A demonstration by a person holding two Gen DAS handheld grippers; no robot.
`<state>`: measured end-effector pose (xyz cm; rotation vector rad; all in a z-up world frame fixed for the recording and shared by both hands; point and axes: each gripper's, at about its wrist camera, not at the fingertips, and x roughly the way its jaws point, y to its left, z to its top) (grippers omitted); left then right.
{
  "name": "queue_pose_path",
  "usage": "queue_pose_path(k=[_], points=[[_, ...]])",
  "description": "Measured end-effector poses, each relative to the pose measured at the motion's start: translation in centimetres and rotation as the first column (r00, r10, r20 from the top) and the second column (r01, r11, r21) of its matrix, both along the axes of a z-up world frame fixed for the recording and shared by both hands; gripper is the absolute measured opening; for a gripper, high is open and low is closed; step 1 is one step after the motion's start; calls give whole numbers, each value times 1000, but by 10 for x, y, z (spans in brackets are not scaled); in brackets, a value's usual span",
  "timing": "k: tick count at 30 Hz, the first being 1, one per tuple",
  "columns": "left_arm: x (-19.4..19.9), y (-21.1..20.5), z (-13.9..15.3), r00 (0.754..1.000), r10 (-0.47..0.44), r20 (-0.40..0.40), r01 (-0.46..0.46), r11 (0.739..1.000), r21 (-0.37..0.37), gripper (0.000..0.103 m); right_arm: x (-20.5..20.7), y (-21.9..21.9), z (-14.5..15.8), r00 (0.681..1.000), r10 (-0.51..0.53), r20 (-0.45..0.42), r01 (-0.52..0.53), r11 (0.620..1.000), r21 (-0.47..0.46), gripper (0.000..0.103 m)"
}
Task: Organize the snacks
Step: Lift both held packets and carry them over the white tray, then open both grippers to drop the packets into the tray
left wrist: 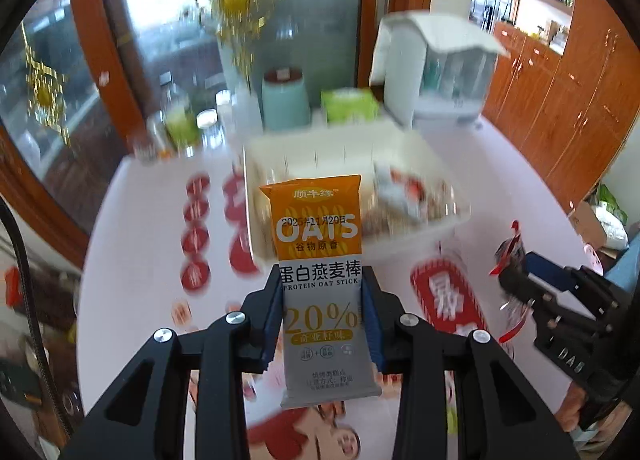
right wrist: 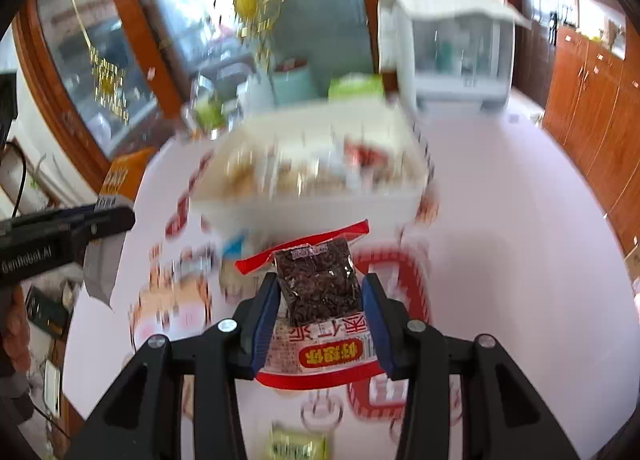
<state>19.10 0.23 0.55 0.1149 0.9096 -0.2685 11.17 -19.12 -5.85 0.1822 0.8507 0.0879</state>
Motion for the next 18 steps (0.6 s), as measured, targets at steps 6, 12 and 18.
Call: queue_pose_path(k=[6, 12, 18], points=[[49, -12, 51, 992, -15, 122, 10, 999, 37, 35, 56, -13, 64, 992, -69, 110, 72, 997, -28, 43], [107, -25, 50, 996, -18, 88, 16, 1000, 19, 35, 124, -21, 93, 979, -145, 142, 144, 989, 18, 43], [148, -36, 5, 1000, -6, -6, 6, 1000, 26, 39, 167, -18, 77, 983, -162, 92, 160, 987, 22, 43]])
